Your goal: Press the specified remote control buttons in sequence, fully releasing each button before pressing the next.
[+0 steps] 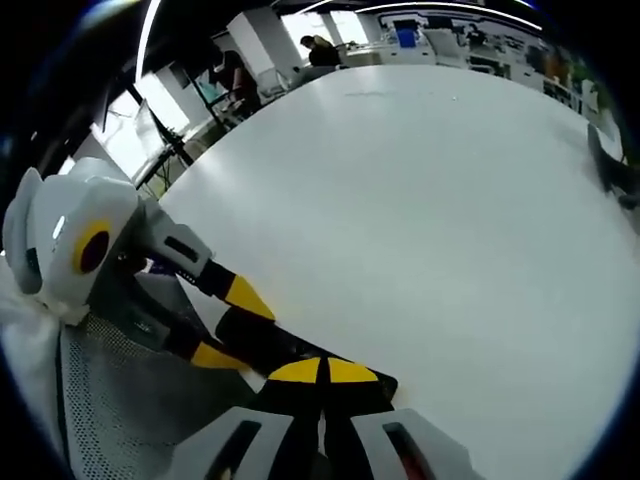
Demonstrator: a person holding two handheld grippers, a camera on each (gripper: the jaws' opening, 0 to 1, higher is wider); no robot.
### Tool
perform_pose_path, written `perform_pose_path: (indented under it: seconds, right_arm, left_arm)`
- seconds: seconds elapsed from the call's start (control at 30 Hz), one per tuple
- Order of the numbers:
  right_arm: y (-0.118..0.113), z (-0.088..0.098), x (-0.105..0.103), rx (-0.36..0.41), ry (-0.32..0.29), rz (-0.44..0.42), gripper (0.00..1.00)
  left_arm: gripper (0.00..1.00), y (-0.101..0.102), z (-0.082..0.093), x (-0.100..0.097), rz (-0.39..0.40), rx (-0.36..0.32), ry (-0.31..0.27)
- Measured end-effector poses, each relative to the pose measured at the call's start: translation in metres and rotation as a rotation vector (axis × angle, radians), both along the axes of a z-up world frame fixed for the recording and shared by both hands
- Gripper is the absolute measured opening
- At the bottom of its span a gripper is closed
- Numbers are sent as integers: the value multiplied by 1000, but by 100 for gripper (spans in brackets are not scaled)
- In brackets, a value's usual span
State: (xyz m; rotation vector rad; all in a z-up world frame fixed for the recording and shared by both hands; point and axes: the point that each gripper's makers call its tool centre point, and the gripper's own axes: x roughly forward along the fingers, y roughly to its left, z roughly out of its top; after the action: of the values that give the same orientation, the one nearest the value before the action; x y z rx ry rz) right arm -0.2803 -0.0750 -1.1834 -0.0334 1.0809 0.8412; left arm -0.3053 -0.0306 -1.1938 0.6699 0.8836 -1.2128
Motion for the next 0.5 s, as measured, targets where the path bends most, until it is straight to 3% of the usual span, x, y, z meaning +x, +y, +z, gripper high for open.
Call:
perform_pose_path:
  seconds: [0.2,0.37,0.5]
  right_arm:
    - [2,1,-2,-19,-20,20,0]
    - [3,-1,-4,-104,-113,123,0]
    - [5,-1,-4,-142,-112,120,0]
  left_arm:
    - [24,0,0,-1,3,2,-6]
    - [24,0,0,-1,8,9,-9]
    - [24,0,0,-1,19,0,-16]
